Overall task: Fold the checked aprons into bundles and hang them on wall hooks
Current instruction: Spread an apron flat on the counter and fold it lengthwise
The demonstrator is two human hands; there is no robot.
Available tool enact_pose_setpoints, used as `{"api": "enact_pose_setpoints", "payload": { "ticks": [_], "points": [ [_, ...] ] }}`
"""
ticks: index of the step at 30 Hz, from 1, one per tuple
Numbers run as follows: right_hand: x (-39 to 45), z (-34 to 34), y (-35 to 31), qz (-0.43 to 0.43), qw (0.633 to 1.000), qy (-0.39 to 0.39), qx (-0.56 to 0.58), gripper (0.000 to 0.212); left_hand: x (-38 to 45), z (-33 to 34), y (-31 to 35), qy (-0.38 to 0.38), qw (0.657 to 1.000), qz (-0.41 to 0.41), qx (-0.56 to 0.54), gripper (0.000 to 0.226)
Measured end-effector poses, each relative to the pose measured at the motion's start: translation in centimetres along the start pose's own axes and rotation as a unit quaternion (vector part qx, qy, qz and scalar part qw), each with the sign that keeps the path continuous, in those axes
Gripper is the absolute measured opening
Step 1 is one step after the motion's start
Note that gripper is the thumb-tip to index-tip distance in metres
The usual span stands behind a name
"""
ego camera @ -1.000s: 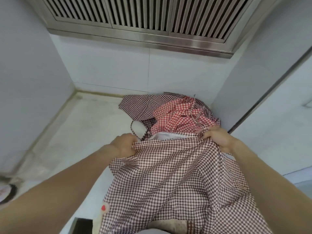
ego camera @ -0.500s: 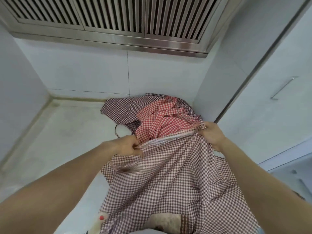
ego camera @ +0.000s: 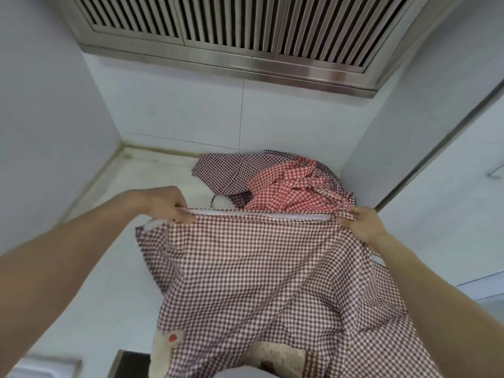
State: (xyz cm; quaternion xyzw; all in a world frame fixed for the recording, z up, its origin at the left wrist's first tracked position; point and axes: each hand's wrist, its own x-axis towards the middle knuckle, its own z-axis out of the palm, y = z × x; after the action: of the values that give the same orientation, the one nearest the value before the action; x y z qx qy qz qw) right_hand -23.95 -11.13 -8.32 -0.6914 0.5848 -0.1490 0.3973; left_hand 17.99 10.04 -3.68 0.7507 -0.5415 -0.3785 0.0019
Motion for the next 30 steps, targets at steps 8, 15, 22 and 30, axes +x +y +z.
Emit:
{"api": "enact_pose_setpoints", "payload": {
  "ticks": [8,15,22,30],
  "points": [
    [0.1,2.0,-2.0,0.001,0.991,0.111,-0.079,0.035,-1.6,-0.3,-1.2,0.146,0.975,-0.035,-0.165,0.058],
    [-5.2,9.7,-9.0,-0.283,0.950,0.067,-0.117,0.056,-2.0,-0.7,4.3,0.170,0.975,0.049,-0.136,0.031],
    [-8.9,14.9,-16.1,-0.355,0.932,-0.063,0.038,0.042,-2.7,0.2,8.4,0.074,0.956,0.100,-0.265,0.022],
    [-8.2,13.3,-15.4,-0.328,0.935,-0.127,0.044,0.023,-4.9,1.6,1.9,0.052,0.920,0.069,-0.382,0.024]
  ]
}}
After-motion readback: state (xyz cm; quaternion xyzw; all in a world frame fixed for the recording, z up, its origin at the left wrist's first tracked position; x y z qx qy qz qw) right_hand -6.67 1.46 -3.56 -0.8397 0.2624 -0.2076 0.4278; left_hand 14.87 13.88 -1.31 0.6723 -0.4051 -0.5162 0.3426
